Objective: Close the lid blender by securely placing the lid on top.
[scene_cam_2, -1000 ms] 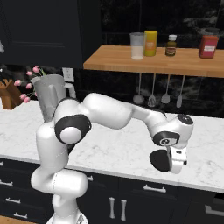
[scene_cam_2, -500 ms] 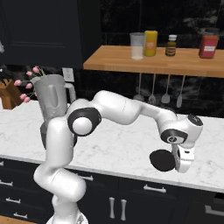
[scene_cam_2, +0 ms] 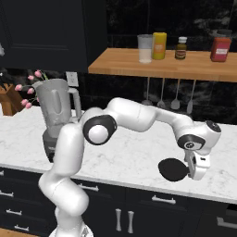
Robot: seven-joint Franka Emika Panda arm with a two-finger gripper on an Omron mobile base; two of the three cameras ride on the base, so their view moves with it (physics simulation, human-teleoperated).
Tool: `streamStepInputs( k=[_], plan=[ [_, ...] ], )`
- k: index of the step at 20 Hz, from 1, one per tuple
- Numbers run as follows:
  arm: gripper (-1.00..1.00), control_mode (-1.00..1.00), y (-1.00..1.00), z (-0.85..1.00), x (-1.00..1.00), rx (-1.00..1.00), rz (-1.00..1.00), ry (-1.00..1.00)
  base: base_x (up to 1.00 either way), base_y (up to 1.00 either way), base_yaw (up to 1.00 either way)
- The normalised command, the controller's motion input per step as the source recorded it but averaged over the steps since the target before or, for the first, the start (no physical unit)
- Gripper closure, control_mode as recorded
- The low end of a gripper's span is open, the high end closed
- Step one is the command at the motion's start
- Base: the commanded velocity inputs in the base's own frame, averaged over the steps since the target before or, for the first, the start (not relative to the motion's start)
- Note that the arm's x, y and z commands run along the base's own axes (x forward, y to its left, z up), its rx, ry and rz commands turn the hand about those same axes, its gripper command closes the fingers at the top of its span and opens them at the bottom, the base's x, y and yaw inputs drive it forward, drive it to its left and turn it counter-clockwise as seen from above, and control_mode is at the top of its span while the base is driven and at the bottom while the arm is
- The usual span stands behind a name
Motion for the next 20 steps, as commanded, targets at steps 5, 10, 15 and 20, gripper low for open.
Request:
streamStepInputs(
  k=[5,10,15,20],
  plan=[
    [-1.0,-1.0,0.0,-0.24,0.16,0.0,0.0,0.0,0.0,0.0,0.0],
    [-1.0,-1.0,-0.01,-0.21,0.15,0.0,0.0,0.0,0.0,0.0,0.0],
    [-1.0,-1.0,-0.16,-0.2,0.09,0.0,0.0,0.0,0.0,0.0,0.0],
    [-1.0,-1.0,-0.04,-0.21,0.12,0.0,0.0,0.0,0.0,0.0,0.0]
  ],
)
